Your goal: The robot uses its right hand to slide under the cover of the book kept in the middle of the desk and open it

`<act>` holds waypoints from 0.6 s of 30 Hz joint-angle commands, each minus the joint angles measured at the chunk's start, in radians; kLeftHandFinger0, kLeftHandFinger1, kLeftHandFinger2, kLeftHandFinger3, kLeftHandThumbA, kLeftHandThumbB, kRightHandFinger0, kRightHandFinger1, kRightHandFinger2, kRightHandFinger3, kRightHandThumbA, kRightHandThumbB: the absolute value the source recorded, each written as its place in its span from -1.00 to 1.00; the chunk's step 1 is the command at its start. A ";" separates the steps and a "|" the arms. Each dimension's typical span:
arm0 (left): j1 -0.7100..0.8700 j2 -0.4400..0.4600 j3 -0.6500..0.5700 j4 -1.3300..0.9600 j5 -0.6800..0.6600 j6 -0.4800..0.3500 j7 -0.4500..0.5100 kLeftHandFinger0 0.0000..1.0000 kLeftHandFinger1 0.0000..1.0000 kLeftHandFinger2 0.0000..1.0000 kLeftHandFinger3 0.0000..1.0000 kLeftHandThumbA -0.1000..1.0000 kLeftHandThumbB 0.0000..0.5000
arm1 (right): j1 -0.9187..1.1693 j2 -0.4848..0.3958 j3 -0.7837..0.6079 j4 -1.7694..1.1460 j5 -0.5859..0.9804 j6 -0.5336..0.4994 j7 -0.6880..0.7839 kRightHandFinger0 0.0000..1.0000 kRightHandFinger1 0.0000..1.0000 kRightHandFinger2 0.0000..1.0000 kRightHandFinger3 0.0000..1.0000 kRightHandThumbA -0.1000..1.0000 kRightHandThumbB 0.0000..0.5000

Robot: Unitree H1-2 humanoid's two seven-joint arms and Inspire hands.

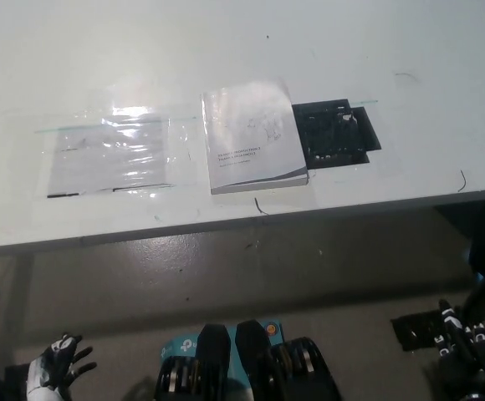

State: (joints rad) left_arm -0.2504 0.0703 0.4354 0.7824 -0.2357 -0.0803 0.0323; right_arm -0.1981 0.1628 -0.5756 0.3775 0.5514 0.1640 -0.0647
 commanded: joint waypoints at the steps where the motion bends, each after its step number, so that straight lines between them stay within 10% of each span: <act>1: -0.019 0.014 -0.002 -0.003 -0.020 -0.036 0.021 -0.09 0.13 0.36 0.43 0.76 0.39 | -0.027 -0.006 0.002 -0.010 0.044 0.003 -0.016 0.63 0.80 0.89 1.00 0.67 0.00; 5: -0.015 0.015 0.004 -0.002 -0.029 -0.043 0.022 -0.06 0.16 0.44 0.44 0.74 0.35 | -0.036 -0.004 0.004 -0.026 0.047 -0.005 -0.034 0.91 0.92 0.93 1.00 0.66 -0.06; 9: -0.016 0.017 0.005 0.000 -0.036 -0.035 0.025 -0.09 0.15 0.43 0.42 0.74 0.34 | -0.051 0.018 -0.014 -0.094 0.066 -0.002 -0.098 0.58 0.75 0.91 1.00 0.63 -0.13; 18: -0.020 0.025 0.008 0.012 -0.042 -0.033 0.047 -0.13 0.08 0.28 0.32 0.69 0.30 | -0.112 0.045 0.000 -0.359 0.146 0.083 -0.216 0.67 0.98 1.00 1.00 0.63 -0.36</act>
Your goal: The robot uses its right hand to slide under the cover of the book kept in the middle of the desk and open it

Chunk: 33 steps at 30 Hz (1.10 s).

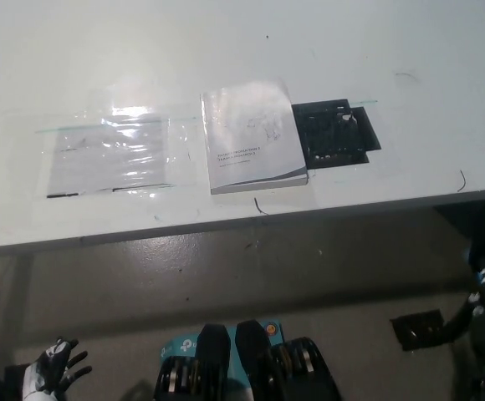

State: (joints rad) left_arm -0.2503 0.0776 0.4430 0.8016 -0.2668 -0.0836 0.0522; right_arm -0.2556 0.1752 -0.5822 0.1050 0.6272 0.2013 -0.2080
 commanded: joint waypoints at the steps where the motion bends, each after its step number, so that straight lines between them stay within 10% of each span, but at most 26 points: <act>1: -0.020 0.020 -0.002 -0.001 -0.012 -0.035 0.020 -0.13 0.08 0.31 0.35 0.70 0.30 | -0.067 0.034 0.010 -0.115 0.076 0.059 -0.092 0.63 0.98 1.00 1.00 0.63 -0.38; 9: -0.014 0.026 -0.004 -0.007 -0.018 -0.037 0.020 -0.08 0.13 0.34 0.34 0.71 0.36 | -0.170 0.004 0.060 -0.229 0.107 0.106 -0.121 0.93 1.00 1.00 1.00 0.92 -0.63; 14: -0.010 0.032 -0.010 0.007 -0.005 -0.030 0.037 -0.18 0.05 0.28 0.33 0.77 0.25 | -0.245 -0.026 0.078 -0.272 0.100 0.134 -0.163 0.56 0.84 1.00 1.00 0.84 -0.47; 19: -0.009 0.031 -0.011 0.011 -0.008 -0.033 0.041 -0.19 0.00 0.23 0.16 0.76 0.21 | -0.287 -0.046 0.103 -0.271 0.126 0.153 -0.145 0.64 0.97 1.00 1.00 0.81 -0.23; 33: -0.012 0.035 -0.019 0.028 -0.009 -0.037 0.044 -0.24 -0.04 0.16 0.05 0.78 0.20 | -0.447 -0.083 0.272 -0.141 0.032 0.188 -0.119 0.31 0.70 0.86 1.00 0.74 -0.36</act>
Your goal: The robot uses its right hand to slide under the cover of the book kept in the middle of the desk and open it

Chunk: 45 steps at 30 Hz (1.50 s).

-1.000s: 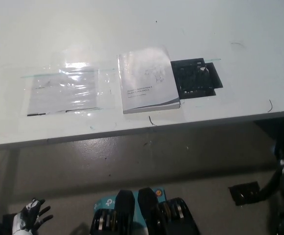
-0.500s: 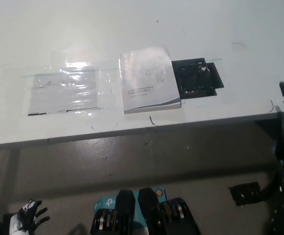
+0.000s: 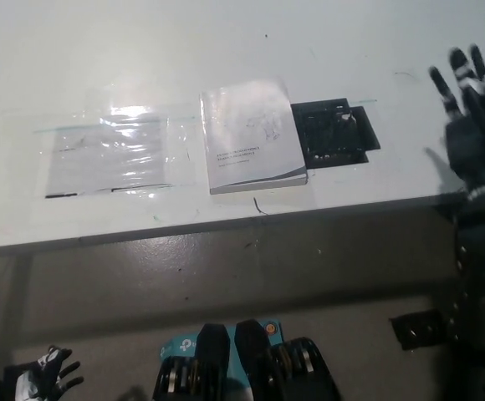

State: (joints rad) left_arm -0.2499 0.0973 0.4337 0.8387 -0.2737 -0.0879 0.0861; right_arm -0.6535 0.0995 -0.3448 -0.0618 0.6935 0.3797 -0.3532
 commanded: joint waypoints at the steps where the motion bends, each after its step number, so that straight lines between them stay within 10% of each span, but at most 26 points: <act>1: -0.020 0.018 -0.010 0.000 -0.002 -0.036 0.009 -0.27 -0.06 0.13 0.02 0.75 0.24 | -0.055 -0.007 0.047 0.062 -0.042 -0.005 0.044 0.31 0.68 0.83 1.00 0.72 -0.36; 9: -0.023 0.012 -0.010 -0.009 -0.007 -0.030 0.012 -0.21 -0.01 0.15 0.03 0.74 0.55 | -0.102 0.005 0.097 0.318 -0.101 -0.069 0.082 0.41 0.74 0.82 1.00 0.60 -0.45; 30: -0.034 0.016 -0.014 -0.010 -0.006 -0.031 0.008 -0.17 0.01 0.18 0.13 0.75 0.45 | -0.144 -0.032 0.142 0.587 -0.213 -0.173 0.224 0.17 0.56 0.60 0.87 0.61 -0.21; 45: -0.029 0.018 -0.015 -0.012 -0.004 -0.023 0.017 -0.25 -0.07 0.07 0.04 0.72 0.51 | -0.171 0.004 0.162 0.660 -0.234 -0.202 0.261 0.87 1.00 1.00 1.00 0.71 -0.26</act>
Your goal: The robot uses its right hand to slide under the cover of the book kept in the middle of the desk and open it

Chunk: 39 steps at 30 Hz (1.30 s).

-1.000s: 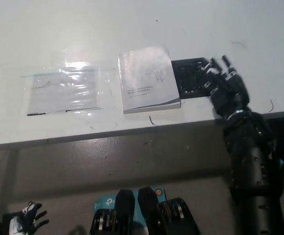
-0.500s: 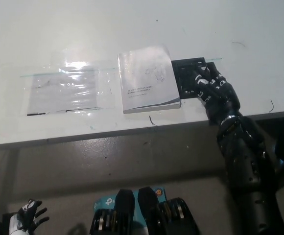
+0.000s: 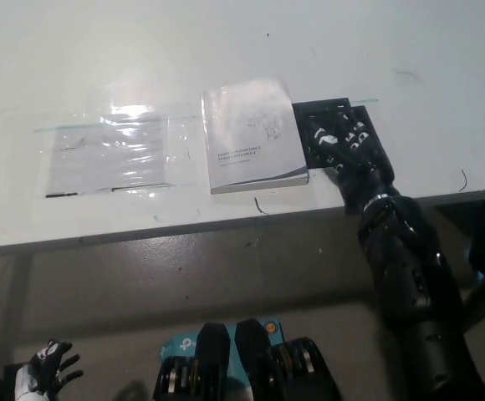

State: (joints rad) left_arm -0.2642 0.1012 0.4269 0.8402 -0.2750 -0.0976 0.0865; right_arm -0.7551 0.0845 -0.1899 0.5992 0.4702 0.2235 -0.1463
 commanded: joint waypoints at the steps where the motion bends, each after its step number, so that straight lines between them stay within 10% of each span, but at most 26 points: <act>1: -0.014 0.013 -0.008 -0.019 -0.003 -0.010 0.018 -0.26 -0.07 0.06 0.03 0.72 0.46 | -0.073 0.025 0.009 -0.003 -0.010 -0.043 0.058 0.86 1.00 1.00 1.00 0.75 -0.24; 10: -0.012 0.014 -0.009 -0.022 -0.008 -0.014 0.006 -0.16 -0.01 0.11 0.06 0.73 0.18 | -0.069 0.041 0.003 0.014 -0.023 -0.033 0.060 0.87 1.00 1.00 1.00 0.81 -0.15; 20: -0.009 0.015 -0.026 -0.031 0.005 -0.001 0.020 -0.20 0.01 0.15 0.16 0.75 0.47 | -0.048 0.061 0.011 0.034 -0.047 -0.054 0.057 0.73 1.00 1.00 1.00 0.84 -0.09; 39: 0.002 0.029 -0.029 0.010 -0.003 -0.018 0.018 -0.18 0.02 0.16 0.23 0.78 0.13 | -0.156 0.107 0.069 0.003 -0.091 -0.020 0.068 0.50 1.00 1.00 1.00 0.74 0.03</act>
State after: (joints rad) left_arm -0.2621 0.1087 0.3977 0.8490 -0.2743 -0.0992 0.0959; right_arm -0.8288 0.1725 -0.1416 0.6404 0.4010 0.2088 -0.1073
